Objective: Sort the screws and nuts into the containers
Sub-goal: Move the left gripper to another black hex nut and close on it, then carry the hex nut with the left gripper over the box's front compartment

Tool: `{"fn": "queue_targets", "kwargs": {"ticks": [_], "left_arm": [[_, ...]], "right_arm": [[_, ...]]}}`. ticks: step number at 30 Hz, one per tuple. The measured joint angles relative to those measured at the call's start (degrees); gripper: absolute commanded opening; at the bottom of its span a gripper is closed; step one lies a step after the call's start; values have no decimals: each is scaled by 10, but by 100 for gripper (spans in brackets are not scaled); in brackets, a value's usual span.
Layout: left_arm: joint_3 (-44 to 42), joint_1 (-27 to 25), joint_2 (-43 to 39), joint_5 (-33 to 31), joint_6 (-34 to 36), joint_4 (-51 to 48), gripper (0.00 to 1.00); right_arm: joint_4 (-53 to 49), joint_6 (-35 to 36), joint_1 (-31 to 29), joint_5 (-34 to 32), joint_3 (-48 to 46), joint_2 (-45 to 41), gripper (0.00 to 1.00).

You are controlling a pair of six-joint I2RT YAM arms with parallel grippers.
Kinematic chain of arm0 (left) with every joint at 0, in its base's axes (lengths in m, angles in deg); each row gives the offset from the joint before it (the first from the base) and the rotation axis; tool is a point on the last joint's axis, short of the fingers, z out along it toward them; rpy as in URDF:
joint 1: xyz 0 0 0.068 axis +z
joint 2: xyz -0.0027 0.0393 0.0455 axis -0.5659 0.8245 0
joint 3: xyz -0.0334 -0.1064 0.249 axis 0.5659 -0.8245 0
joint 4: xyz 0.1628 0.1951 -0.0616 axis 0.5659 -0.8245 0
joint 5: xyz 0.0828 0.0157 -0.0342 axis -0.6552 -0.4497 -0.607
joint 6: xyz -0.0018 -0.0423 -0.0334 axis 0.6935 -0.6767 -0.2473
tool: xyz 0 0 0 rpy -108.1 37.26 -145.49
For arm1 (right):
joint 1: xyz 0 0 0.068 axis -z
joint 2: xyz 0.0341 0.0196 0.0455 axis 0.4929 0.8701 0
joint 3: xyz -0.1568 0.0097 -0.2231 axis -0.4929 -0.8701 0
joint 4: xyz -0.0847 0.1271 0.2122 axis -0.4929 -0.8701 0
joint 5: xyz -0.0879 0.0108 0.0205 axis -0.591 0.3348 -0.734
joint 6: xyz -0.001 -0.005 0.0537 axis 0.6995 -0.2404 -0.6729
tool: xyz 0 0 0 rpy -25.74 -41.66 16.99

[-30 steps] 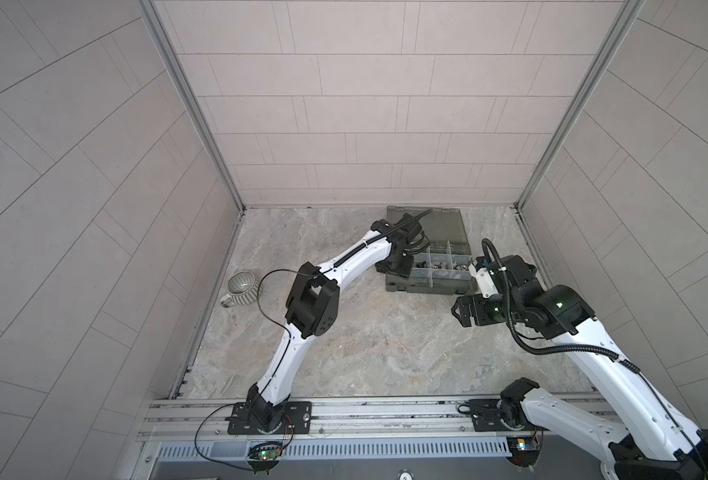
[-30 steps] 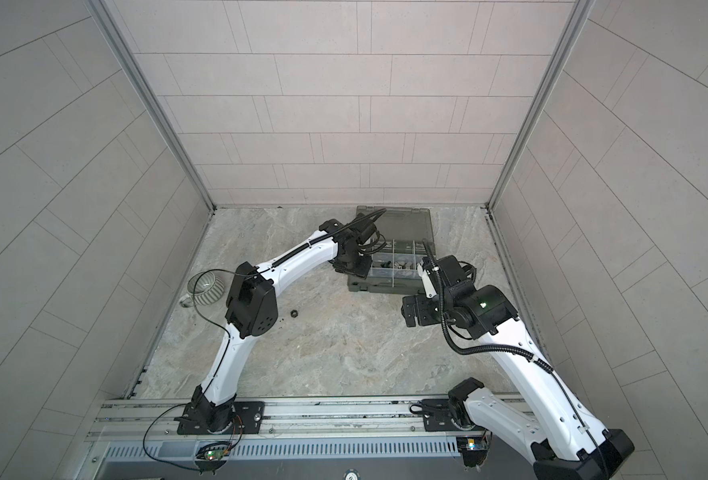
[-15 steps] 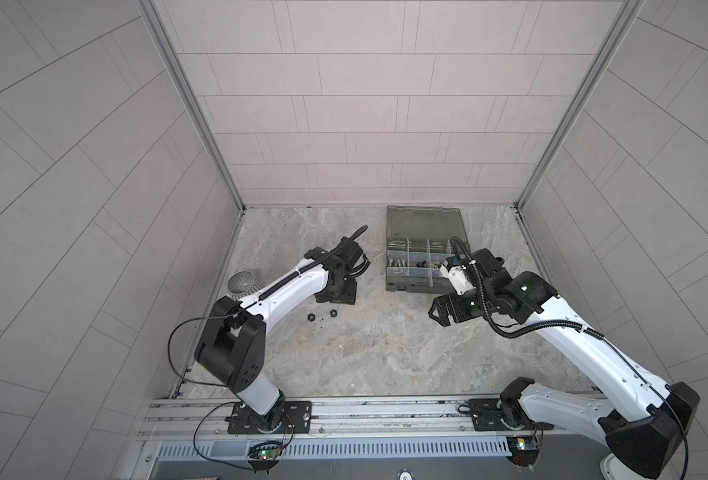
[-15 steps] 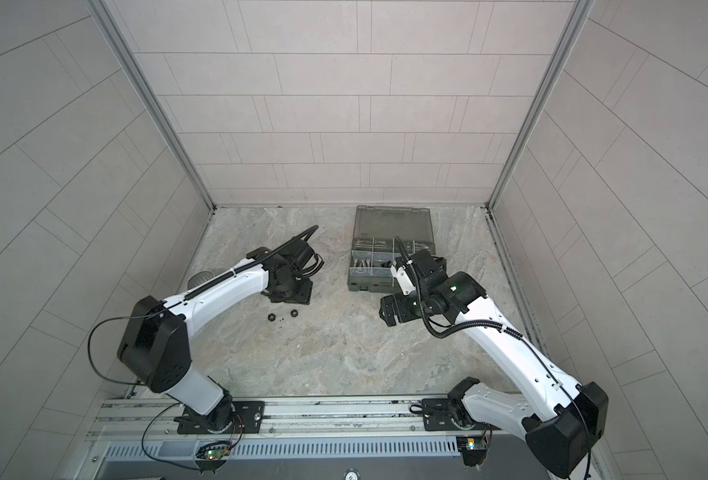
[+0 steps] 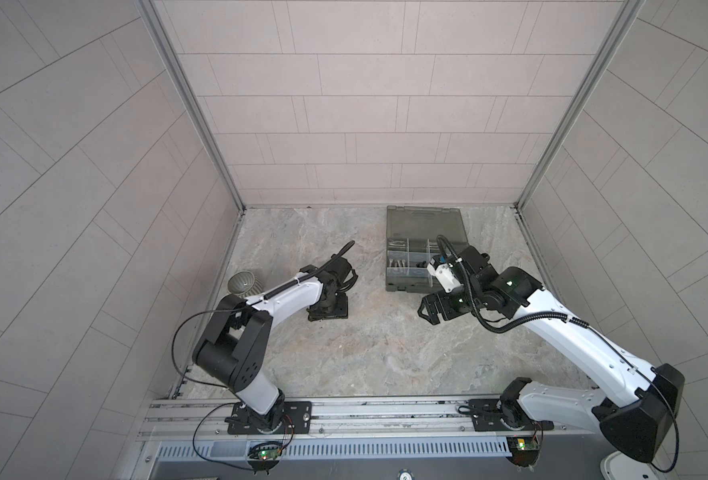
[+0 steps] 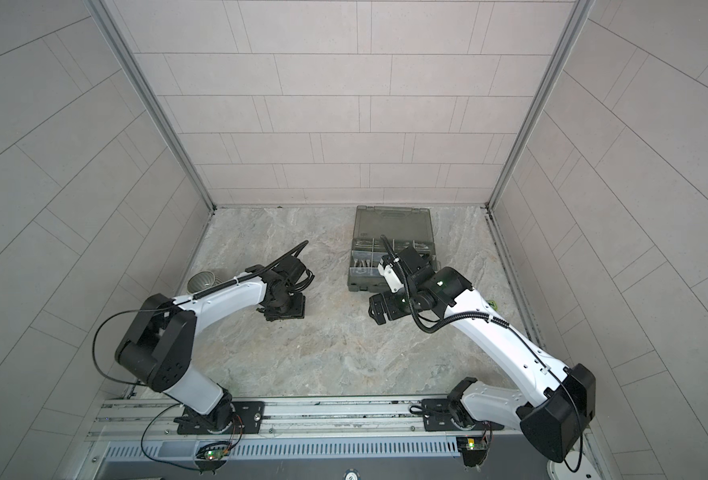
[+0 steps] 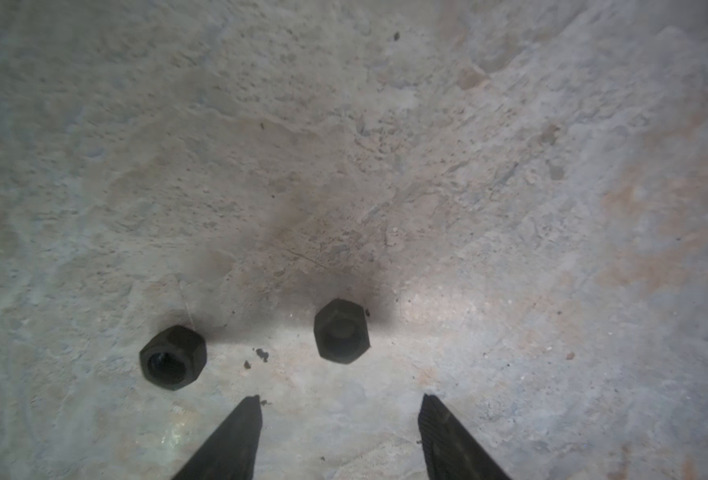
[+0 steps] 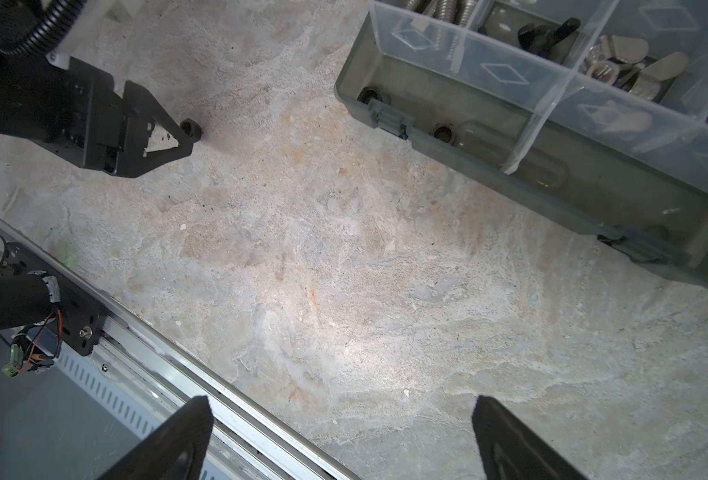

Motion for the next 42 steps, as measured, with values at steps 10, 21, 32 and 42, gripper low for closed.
{"fn": "queue_targets", "kwargs": {"ticks": [10, 21, 32, 42], "left_arm": [[29, 19, 63, 18, 15, 17, 51], [50, 21, 69, 24, 28, 3, 43], [46, 21, 57, 24, 29, -10, 42], [37, 21, 62, 25, 28, 2, 21]], "right_arm": [[-8, -6, 0, -24, 0, -3, 99], [-13, -9, 0, -36, 9, -2, 99], [-7, -11, 0, -35, 9, 3, 99], [-9, -10, 0, -35, 9, 3, 99]]}}
